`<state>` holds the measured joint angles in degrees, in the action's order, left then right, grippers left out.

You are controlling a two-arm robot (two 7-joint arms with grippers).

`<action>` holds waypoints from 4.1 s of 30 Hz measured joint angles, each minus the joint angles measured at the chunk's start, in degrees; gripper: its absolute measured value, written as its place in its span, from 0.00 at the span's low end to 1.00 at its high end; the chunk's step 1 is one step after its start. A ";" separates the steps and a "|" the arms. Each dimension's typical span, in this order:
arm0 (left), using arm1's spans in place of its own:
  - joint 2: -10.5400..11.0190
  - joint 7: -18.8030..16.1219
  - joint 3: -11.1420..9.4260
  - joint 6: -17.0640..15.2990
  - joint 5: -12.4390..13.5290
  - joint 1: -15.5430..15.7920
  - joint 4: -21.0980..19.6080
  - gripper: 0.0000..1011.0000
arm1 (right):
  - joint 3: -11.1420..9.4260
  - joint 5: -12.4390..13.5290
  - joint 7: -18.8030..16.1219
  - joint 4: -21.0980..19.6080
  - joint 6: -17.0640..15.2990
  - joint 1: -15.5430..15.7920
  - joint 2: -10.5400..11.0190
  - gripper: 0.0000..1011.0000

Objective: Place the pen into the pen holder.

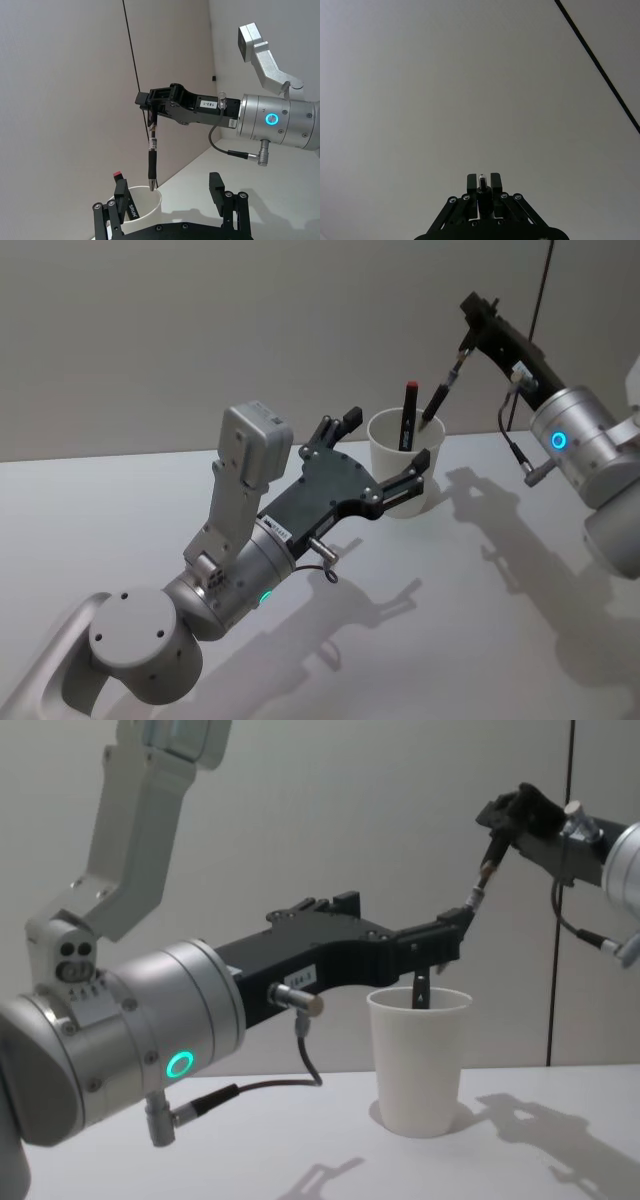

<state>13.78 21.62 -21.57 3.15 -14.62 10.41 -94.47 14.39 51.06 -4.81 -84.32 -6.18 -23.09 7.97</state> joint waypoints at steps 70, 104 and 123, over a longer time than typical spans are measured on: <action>0.00 0.00 0.00 0.00 0.01 0.00 0.00 0.99 | 2.55 -14.01 -4.77 10.89 6.39 -5.10 -2.69 0.16; 0.00 0.00 0.00 0.00 0.01 0.00 0.00 0.99 | 4.79 -30.33 -10.06 13.88 13.34 -6.87 -3.13 0.34; 0.00 0.00 0.00 0.00 0.01 0.00 0.00 0.99 | 4.99 -32.18 -10.44 14.05 14.16 -6.95 -3.10 0.91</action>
<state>13.78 21.62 -21.57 3.14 -14.62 10.41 -94.47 19.38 18.88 -15.25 -70.28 7.98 -30.04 4.88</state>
